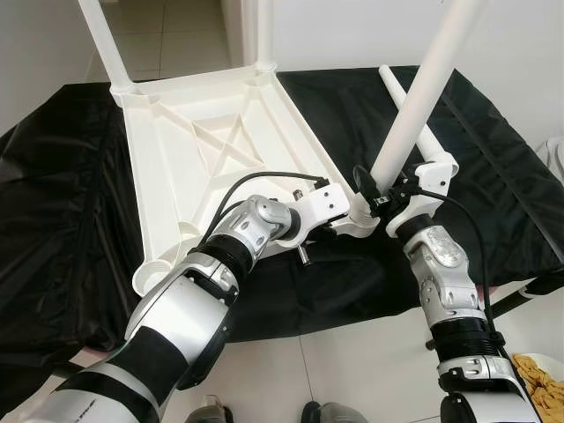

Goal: Building children table

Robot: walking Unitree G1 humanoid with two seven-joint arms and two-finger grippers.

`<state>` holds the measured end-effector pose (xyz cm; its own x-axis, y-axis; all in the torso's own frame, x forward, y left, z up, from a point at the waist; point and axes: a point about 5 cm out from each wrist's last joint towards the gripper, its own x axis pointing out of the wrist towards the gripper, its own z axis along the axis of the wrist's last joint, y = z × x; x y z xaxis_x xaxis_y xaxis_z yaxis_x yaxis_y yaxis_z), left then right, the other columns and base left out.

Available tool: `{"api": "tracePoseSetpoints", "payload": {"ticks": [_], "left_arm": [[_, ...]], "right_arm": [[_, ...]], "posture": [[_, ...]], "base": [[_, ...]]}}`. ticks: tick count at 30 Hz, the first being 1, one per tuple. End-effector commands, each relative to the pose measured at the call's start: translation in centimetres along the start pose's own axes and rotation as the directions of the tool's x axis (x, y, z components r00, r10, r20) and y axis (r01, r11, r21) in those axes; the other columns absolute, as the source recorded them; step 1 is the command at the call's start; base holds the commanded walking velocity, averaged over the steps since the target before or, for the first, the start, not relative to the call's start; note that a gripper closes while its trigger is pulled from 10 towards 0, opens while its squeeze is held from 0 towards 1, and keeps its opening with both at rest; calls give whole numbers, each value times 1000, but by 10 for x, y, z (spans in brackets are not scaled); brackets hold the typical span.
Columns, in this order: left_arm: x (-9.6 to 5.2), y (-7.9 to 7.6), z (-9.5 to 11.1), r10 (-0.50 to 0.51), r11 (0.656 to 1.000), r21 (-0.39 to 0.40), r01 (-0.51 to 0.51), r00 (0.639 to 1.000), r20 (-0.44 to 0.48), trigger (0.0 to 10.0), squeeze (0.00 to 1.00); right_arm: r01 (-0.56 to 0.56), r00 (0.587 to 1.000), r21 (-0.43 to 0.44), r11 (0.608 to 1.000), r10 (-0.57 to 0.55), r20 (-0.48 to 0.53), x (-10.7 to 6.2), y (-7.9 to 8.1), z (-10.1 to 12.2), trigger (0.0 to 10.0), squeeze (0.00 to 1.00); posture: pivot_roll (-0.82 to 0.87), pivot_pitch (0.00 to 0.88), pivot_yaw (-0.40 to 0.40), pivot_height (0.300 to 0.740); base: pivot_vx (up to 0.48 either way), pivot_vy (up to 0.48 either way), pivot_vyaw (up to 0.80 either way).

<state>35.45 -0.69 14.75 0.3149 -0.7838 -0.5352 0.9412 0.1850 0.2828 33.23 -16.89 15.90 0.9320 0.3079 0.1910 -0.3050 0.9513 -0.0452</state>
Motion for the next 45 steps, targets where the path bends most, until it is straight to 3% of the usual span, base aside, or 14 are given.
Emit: {"api": "tracePoseSetpoints", "payload": {"ticks": [1,11,29,36,45], "left_arm": [[-1,1,-1,-5,1000,26,6,1000,-22,10000,0],[0,0,0,-8,1000,27,9,1000,-19,10000,0],[0,0,1,-2,1000,26,2,1000,-16,10000,0],[-1,2,1,3,1000,26,-3,1000,-17,10000,0],[-2,3,1,4,1000,29,-4,1000,-17,10000,0]], "right_arm": [[72,944,56,996,-50,-325,-29,4,-67,10000,0],[202,945,54,978,-180,-273,-24,11,-60,10000,0],[308,925,-5,951,-301,-230,-22,21,-54,10000,0],[314,928,-11,949,-310,-209,-26,27,-54,10000,0],[400,900,-35,916,-400,-170,-37,19,-53,10000,0]], "posture": [[30,87,38,740],[28,82,31,740],[31,83,22,740],[31,83,24,740],[28,85,28,740]], "base": [[0,0,0],[0,0,0],[0,0,0],[0,0,0],[0,0,0]]}}
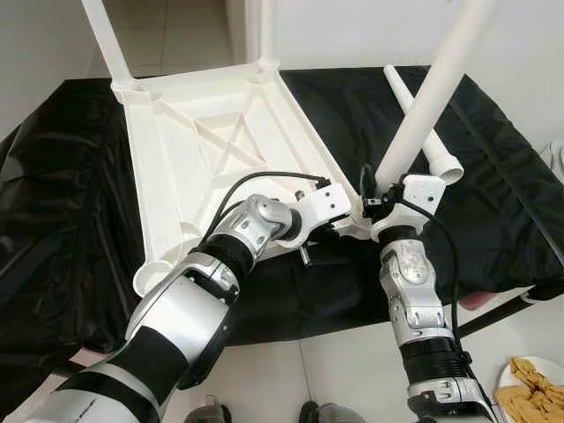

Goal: Building children table

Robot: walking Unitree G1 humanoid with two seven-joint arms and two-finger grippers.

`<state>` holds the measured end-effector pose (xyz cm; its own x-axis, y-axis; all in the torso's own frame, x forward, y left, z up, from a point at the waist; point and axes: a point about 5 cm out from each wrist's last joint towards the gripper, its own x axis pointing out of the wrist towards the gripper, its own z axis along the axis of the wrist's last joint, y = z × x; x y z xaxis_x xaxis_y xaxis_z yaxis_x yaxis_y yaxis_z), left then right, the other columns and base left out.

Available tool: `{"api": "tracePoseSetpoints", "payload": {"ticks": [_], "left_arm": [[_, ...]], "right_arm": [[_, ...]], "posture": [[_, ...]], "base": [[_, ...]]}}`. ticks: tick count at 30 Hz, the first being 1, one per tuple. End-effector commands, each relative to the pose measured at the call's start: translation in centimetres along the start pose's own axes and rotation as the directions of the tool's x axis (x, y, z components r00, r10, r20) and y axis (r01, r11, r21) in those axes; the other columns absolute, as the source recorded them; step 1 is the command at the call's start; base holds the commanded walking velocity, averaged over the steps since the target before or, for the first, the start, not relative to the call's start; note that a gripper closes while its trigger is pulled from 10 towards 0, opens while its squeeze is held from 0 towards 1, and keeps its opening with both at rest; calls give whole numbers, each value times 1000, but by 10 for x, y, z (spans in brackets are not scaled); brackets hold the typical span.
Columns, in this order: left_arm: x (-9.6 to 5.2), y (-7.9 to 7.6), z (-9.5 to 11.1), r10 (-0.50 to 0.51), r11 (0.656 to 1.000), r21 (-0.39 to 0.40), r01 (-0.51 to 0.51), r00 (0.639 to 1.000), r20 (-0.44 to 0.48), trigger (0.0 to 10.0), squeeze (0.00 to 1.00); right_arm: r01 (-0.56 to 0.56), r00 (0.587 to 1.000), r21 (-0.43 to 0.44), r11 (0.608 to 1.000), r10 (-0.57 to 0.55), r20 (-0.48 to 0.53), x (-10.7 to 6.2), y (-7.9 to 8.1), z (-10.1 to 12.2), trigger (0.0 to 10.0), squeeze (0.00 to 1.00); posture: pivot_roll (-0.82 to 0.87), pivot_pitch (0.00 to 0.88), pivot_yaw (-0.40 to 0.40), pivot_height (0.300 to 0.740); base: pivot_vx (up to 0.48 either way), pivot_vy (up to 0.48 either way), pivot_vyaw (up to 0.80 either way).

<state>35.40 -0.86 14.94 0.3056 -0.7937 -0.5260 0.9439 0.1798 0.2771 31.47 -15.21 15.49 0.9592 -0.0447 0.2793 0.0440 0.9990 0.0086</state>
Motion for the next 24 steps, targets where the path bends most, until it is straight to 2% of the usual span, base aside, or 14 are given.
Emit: {"api": "tracePoseSetpoints", "payload": {"ticks": [1,6,12,14,18,20,24], "left_arm": [[-3,3,-1,12,999,31,-11,999,-31,10000,0],[-2,3,-1,11,999,32,-10,999,-31,10000,0],[-3,4,0,13,999,35,-12,999,-31,10000,0],[-3,4,0,16,999,36,-15,999,-31,10000,0],[-3,5,0,16,999,36,-15,999,-31,10000,0],[-4,5,0,17,999,36,-16,999,-33,10000,0],[-4,5,0,17,999,36,-16,999,-34,10000,0]], "right_arm": [[69,964,-25,997,-73,-256,-28,-12,-51,10000,0],[167,960,-58,984,-175,-217,-28,-20,-46,10000,0],[266,939,-79,961,-276,-204,-27,-24,-42,10000,0],[321,924,-103,942,-335,-186,-30,-27,-41,10000,0],[349,915,-105,931,-363,-177,-32,-29,-40,10000,0],[399,895,-118,909,-414,-168,-34,-38,-39,10000,0],[434,880,-126,892,-450,-155,-34,-43,-37,10000,0]], "posture": [[28,85,28,740],[29,84,29,740],[29,82,27,740],[31,83,26,740],[34,83,26,740],[35,84,26,740],[36,84,28,740]], "base": [[0,0,0],[0,0,0],[0,0,0],[0,0,0],[0,0,0],[0,0,0],[0,0,0]]}}
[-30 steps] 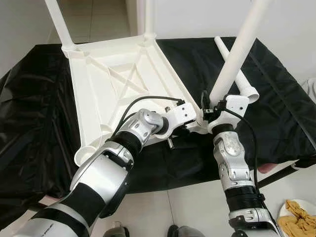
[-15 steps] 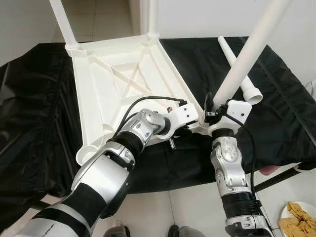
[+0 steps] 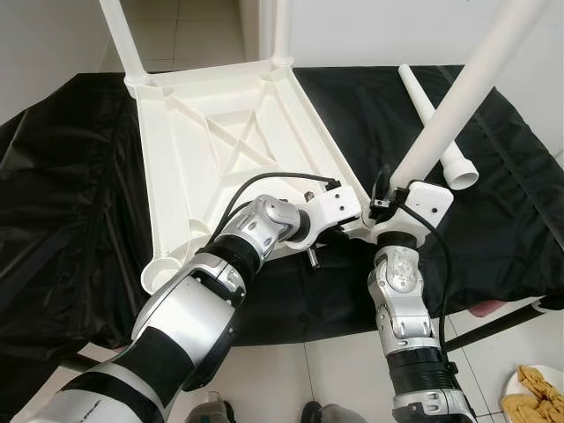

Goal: Building children table

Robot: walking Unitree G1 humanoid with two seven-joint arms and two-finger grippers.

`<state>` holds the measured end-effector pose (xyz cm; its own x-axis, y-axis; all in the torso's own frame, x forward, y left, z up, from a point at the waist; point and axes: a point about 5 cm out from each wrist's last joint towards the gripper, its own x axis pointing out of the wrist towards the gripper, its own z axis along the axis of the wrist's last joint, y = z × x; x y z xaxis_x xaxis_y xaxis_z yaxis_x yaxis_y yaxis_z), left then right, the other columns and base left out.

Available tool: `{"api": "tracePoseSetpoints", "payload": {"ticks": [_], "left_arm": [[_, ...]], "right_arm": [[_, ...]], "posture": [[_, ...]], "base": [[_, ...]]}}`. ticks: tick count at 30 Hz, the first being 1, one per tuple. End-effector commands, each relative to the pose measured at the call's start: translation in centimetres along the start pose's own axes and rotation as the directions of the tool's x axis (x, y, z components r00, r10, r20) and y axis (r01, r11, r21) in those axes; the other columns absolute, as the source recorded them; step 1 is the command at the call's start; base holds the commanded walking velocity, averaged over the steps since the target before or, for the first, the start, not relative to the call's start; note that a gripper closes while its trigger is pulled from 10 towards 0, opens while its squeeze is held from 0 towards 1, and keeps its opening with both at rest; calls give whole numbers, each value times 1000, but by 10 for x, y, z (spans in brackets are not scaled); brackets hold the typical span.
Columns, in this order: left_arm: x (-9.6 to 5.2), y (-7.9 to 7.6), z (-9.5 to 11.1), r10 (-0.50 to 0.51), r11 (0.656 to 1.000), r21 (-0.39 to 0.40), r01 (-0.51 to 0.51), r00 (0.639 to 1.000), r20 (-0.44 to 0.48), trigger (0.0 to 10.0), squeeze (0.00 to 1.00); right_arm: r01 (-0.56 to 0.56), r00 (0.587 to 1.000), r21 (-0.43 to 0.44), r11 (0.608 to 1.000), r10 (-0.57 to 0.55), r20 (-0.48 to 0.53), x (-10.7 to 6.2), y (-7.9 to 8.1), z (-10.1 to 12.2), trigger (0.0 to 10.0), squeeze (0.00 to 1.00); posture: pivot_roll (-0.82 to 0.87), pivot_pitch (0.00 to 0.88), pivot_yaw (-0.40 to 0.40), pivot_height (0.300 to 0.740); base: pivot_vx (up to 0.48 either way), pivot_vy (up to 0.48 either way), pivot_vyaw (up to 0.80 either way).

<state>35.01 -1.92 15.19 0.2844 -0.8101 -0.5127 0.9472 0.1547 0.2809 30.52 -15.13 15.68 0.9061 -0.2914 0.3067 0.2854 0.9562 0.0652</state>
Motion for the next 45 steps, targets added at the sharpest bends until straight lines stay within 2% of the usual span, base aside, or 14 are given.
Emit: {"api": "tracePoseSetpoints", "payload": {"ticks": [1,9,10,11,12,13,26,27,29,30,36,45], "left_arm": [[-10,10,-9,34,999,20,-33,998,-58,10000,0],[-10,9,-10,32,999,24,-31,998,-62,10000,0],[-10,9,-10,32,999,25,-31,998,-62,10000,0],[-10,9,-9,32,999,25,-30,998,-61,10000,0],[-10,9,-9,32,999,25,-30,998,-61,10000,0],[-9,9,-9,31,999,26,-29,998,-61,10000,0],[-8,8,-8,32,999,29,-30,998,-56,10000,0],[-8,8,-8,31,999,30,-30,998,-56,10000,0],[-8,7,-8,31,999,30,-29,998,-56,10000,0],[-7,7,-8,31,999,30,-29,998,-55,10000,0],[-7,7,-8,32,999,32,-30,998,-55,10000,0],[-7,8,-7,35,999,32,-33,998,-56,10000,0]], "right_arm": [[193,957,-119,974,-214,-197,-15,-47,-42,10000,0],[167,963,-110,980,-186,-193,-14,-42,-41,10000,0],[164,964,-107,981,-183,-193,-14,-41,-41,10000,27],[164,964,-106,981,-182,-192,-14,-42,-40,10000,698],[164,964,-106,981,-182,-192,-14,-42,-40,10000,698],[156,966,-99,983,-173,-191,-13,-42,-40,10000,1000],[107,976,-97,990,-123,-179,-7,-44,-40,10000,1000],[90,978,-80,993,-103,-181,-6,-42,-39,0,106],[78,979,-68,995,-89,-183,-5,-42,-39,0,106],[72,980,-65,995,-83,-182,-4,-41,-39,0,0],[52,982,-66,996,-64,-180,-1,-41,-39,0,0],[-93,973,-12,996,88,-214,7,-29,-41,0,0]], "posture": [[37,82,29,740],[35,75,29,740],[33,73,29,740],[33,73,29,740],[33,73,29,740],[32,70,26,740],[28,59,19,740],[26,53,17,740],[26,53,17,740],[25,49,17,740],[25,48,16,740],[23,56,22,740]], "base": [[0,0,0],[0,0,0],[0,0,0],[0,0,0],[0,0,0],[0,0,0],[0,0,0],[0,0,0],[0,0,0],[0,0,0],[0,0,0],[0,0,0]]}}
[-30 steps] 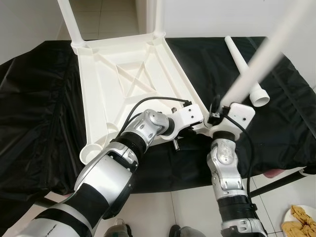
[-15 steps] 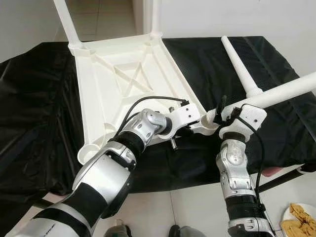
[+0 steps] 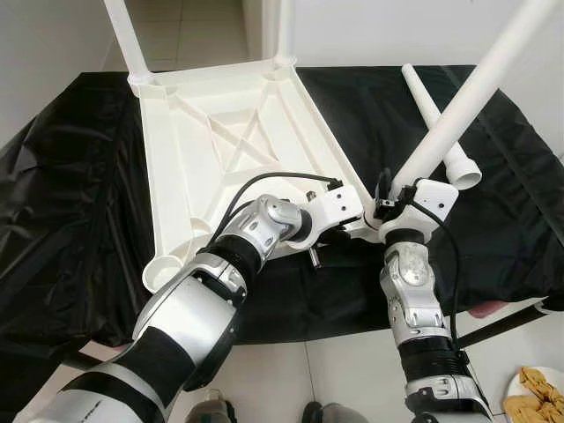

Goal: Building children table

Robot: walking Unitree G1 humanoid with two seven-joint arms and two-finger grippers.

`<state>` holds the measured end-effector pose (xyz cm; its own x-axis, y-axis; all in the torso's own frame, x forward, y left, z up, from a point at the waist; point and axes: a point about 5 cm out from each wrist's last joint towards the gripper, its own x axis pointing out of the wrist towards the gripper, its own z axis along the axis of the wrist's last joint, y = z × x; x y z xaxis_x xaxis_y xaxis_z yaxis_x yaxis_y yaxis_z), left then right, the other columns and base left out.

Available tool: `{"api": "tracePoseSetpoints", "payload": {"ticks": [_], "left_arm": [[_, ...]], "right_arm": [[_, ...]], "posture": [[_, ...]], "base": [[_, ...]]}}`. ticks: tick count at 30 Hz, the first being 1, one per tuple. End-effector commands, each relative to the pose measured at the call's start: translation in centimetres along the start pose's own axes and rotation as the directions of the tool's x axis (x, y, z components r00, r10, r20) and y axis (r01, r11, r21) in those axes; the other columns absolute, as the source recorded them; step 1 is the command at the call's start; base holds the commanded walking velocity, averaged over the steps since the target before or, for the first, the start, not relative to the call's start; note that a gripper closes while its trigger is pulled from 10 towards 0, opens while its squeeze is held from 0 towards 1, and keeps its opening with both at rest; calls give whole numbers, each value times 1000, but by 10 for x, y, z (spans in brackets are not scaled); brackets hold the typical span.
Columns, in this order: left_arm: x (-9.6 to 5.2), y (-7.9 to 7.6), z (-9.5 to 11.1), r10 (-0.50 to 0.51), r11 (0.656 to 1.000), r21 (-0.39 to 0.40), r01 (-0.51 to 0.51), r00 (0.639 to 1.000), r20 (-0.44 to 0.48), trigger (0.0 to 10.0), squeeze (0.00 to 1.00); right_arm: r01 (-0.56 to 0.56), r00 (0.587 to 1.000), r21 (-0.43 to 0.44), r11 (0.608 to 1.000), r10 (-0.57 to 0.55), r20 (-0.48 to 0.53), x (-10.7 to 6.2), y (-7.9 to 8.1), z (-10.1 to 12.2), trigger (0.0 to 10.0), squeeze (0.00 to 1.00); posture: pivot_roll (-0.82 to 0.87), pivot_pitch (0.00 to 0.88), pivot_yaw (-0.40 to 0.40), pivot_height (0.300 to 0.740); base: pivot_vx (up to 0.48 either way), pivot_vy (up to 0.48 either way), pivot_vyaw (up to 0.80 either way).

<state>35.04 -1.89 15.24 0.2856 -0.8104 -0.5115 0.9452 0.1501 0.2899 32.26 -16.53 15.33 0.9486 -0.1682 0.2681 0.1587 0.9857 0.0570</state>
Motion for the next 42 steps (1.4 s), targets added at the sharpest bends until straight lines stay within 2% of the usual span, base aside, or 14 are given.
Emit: {"api": "tracePoseSetpoints", "payload": {"ticks": [1,2,3,4,7,15,18,19,20,21,23,27,33,42], "left_arm": [[-8,8,-8,32,999,22,-31,998,-57,10000,0],[-8,8,-8,32,999,22,-31,998,-57,10000,0],[-8,8,-8,33,999,22,-32,998,-58,10000,0],[-8,8,-8,33,999,22,-32,998,-58,10000,0],[-8,8,-8,35,999,19,-34,998,-57,10000,0],[-8,9,-7,37,999,19,-36,998,-54,10000,0],[-9,9,-7,39,999,18,-38,998,-54,10000,0],[-9,9,-7,39,999,18,-38,998,-54,10000,0],[-9,10,-7,39,999,19,-38,998,-54,10000,0],[-9,10,-7,39,999,19,-38,998,-54,10000,0],[-10,10,-7,40,999,20,-39,998,-55,10000,0],[-10,10,-7,40,999,21,-39,998,-55,10000,0],[-11,11,-7,39,999,23,-38,998,-56,10000,0],[-11,11,-7,35,999,31,-33,998,-61,10000,0]], "right_arm": [[-12,984,-20,1000,8,-180,-10,-17,-32,0,0],[-12,984,-20,1000,8,-180,-10,-17,-32,0,0],[-65,981,-45,997,55,-188,-8,-15,-33,10000,0],[-65,981,-45,997,55,-188,-8,-15,-33,10000,0],[-189,962,-49,981,175,-208,-4,-13,-32,10000,0],[-281,943,-82,956,259,-209,2,-22,-29,10000,0],[-380,919,-176,908,349,-183,-1,-22,-25,10000,0],[-380,919,-176,908,349,-183,-1,-22,-25,10000,0],[-414,907,-209,886,383,-176,-4,-21,-25,10000,0],[-414,907,-209,886,383,-176,-4,-21,-25,10000,0],[-454,890,-245,856,425,-164,-10,-18,-26,10000,0],[-472,881,-245,847,445,-159,-14,-16,-27,10000,0],[-496,868,-194,847,476,-142,-28,-12,-33,10000,0],[-459,884,-46,887,452,-122,-39,-22,-41,10000,0]], "posture": [[24,59,22,740],[24,59,22,740],[24,59,22,740],[24,59,22,740],[21,67,23,740],[19,73,21,740],[20,76,23,740],[20,76,23,740],[21,76,23,740],[21,76,23,740],[20,78,25,740],[21,79,27,740],[22,80,32,740],[22,76,39,740]], "base": [[0,0,0],[0,0,0],[0,0,0],[0,0,0],[0,0,0],[0,0,0],[0,0,0],[0,0,0],[0,0,0],[0,0,0],[0,0,0],[0,0,0],[0,0,0],[0,0,0]]}}
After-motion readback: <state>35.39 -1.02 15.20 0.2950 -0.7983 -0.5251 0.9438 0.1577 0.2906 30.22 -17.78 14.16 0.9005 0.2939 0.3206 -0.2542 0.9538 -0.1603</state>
